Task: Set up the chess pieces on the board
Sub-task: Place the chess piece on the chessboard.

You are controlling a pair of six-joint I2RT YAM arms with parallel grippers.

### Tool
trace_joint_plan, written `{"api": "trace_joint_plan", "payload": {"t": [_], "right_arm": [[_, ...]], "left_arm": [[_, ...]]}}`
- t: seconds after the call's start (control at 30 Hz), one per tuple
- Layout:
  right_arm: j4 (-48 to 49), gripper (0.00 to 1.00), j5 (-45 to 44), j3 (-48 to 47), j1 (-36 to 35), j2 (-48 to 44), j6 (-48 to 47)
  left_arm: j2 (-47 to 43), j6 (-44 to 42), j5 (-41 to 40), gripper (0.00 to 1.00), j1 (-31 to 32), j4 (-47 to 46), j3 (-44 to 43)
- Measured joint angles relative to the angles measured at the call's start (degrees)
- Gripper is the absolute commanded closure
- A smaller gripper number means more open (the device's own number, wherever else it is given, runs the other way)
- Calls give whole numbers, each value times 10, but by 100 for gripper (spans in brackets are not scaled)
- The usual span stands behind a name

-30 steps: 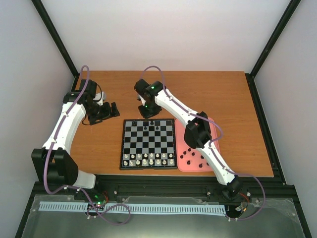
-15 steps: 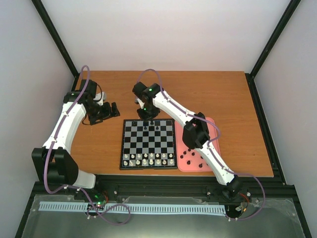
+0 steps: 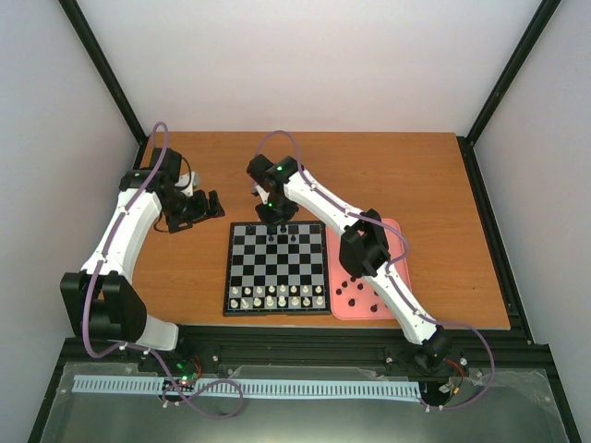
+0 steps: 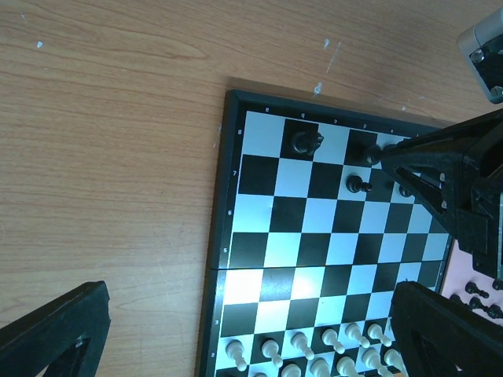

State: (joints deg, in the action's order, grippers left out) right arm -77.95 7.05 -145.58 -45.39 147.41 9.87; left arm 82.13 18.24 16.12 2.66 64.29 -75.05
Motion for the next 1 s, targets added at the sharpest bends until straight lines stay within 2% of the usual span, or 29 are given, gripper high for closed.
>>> {"api": "trace_joint_plan", "payload": {"t": [0.4, 0.5, 0.93, 1.0], "right_arm": [[0, 76, -6, -1, 0, 0, 0], [2, 64, -6, -3, 0, 0, -3], [35, 59, 7, -3, 0, 0, -13], [44, 54, 7, -3, 0, -2, -13]], "left_arm": [[0, 0, 0, 0, 0, 0, 0], [0, 0, 0, 0, 0, 0, 0], [0, 0, 0, 0, 0, 0, 0], [0, 0, 0, 0, 0, 0, 0]]}}
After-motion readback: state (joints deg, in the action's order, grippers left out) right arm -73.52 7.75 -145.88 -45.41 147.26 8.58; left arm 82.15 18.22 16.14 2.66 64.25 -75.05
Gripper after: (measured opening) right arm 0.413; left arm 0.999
